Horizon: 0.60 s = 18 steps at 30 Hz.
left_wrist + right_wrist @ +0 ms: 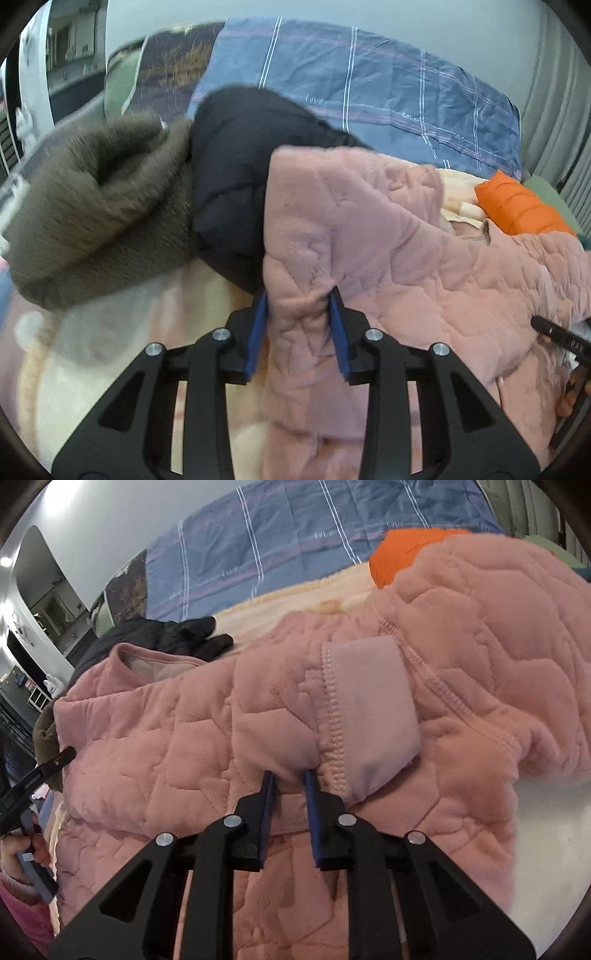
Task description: Fold large clothes
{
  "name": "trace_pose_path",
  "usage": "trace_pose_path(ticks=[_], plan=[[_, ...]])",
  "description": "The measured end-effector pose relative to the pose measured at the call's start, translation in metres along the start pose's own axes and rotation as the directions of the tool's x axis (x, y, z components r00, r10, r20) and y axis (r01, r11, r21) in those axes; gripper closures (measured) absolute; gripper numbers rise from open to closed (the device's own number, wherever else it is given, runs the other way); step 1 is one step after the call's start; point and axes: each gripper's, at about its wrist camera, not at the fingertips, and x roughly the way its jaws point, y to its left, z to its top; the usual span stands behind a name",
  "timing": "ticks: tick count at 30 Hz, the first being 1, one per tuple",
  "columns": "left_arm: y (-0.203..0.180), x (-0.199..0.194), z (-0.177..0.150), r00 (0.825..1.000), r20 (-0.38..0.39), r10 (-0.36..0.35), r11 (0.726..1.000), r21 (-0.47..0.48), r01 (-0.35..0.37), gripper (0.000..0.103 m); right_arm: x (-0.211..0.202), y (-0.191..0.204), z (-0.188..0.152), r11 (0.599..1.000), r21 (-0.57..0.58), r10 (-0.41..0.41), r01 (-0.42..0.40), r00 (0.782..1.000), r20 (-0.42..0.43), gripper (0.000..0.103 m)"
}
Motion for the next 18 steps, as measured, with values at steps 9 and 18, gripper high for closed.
trace_pose_path(ticks=[9, 18], plan=[[-0.083, -0.057, 0.001, 0.967, 0.049, -0.249, 0.962, 0.127, 0.241, 0.08, -0.031, 0.004, -0.003, 1.0, -0.007, -0.012, 0.012, 1.0, 0.019, 0.079], [-0.129, 0.038, -0.052, 0.989, -0.079, -0.125, 0.966, 0.22, 0.14, 0.078, -0.08, -0.027, -0.018, 0.998, 0.047, 0.034, -0.038, 0.996, 0.077, 0.069]])
